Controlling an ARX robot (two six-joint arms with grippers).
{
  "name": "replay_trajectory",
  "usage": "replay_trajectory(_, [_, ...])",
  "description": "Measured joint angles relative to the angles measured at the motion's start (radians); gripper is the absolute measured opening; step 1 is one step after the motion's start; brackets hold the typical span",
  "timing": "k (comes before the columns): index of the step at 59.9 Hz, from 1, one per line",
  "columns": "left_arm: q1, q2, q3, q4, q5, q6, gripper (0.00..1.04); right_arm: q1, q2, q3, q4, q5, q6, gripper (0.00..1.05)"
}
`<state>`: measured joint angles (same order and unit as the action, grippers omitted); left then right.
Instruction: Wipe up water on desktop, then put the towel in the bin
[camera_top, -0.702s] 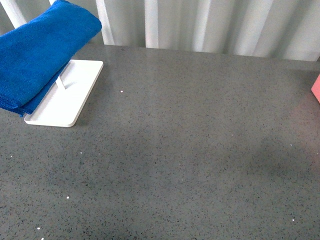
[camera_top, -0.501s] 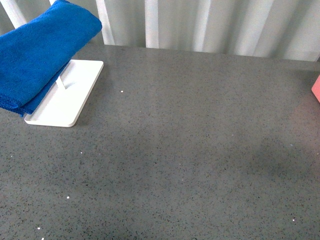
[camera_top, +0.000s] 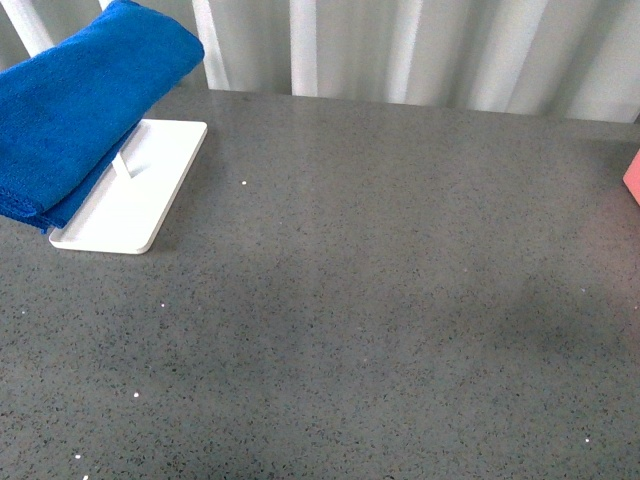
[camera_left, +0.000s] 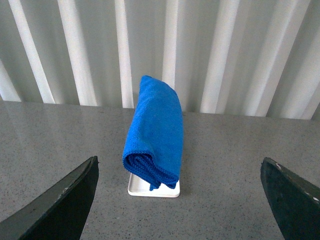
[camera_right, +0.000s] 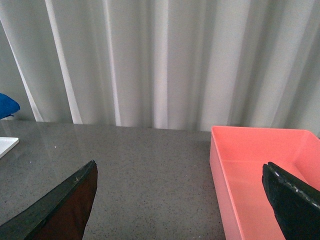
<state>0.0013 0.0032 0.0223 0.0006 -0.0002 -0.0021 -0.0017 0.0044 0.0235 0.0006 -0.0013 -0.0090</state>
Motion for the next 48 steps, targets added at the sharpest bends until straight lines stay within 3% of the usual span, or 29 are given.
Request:
replay_trajectory(40, [0.0, 0.0, 0.0, 0.0, -0.001, -0.001, 0.98, 0.0, 0.0, 0.0, 0.0, 0.0, 0.0, 0.98])
replay_trajectory(48, [-0.113, 0.192, 0.126, -0.271, -0.23, -0.252, 0.98, 0.0, 0.0, 0.0, 0.0, 0.0, 0.0, 0.98])
